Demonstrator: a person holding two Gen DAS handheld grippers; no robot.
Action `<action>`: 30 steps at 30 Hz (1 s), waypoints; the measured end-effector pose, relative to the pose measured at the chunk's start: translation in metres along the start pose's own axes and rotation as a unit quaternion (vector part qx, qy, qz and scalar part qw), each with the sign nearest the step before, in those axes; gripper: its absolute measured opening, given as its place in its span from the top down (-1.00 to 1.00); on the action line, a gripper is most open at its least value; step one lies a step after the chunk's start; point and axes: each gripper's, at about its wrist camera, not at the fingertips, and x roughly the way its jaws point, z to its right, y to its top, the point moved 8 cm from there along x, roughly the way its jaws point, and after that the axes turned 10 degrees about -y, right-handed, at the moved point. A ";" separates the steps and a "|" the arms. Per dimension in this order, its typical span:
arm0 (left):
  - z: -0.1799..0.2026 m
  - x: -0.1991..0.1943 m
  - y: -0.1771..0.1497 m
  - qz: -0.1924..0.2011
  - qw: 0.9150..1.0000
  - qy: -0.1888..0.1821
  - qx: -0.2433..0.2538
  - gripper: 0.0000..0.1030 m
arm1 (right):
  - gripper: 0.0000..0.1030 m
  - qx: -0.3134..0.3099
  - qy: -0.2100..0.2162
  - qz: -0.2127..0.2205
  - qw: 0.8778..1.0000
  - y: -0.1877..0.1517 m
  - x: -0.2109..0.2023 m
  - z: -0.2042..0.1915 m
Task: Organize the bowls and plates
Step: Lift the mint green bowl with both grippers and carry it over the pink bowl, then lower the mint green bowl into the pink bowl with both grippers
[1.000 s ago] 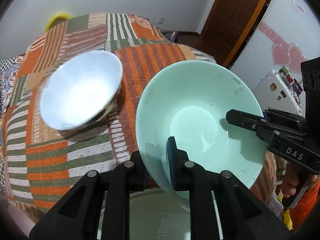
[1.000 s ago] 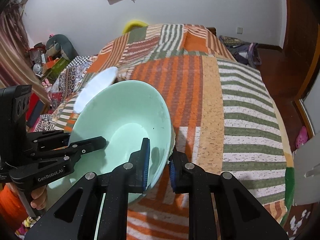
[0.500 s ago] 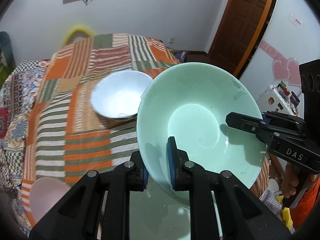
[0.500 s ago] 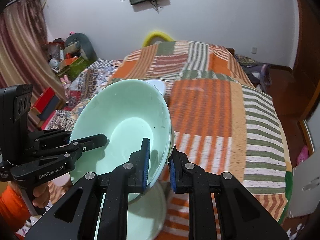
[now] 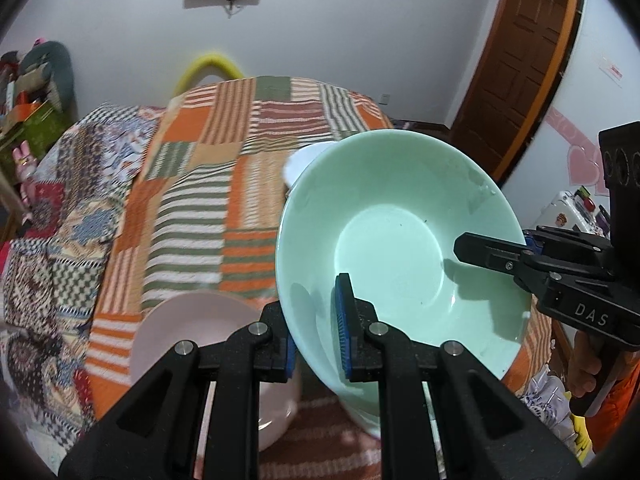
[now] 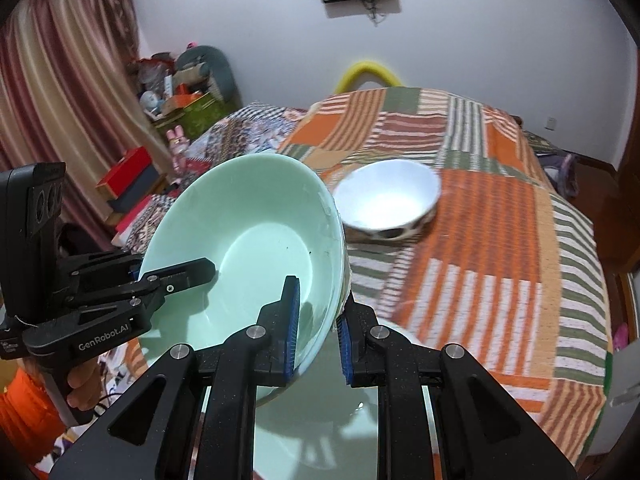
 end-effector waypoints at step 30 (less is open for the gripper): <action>-0.120 -0.016 -0.087 -0.039 0.993 0.052 -0.095 0.69 | 0.69 -0.063 0.053 -0.090 0.993 -0.040 0.070 -0.112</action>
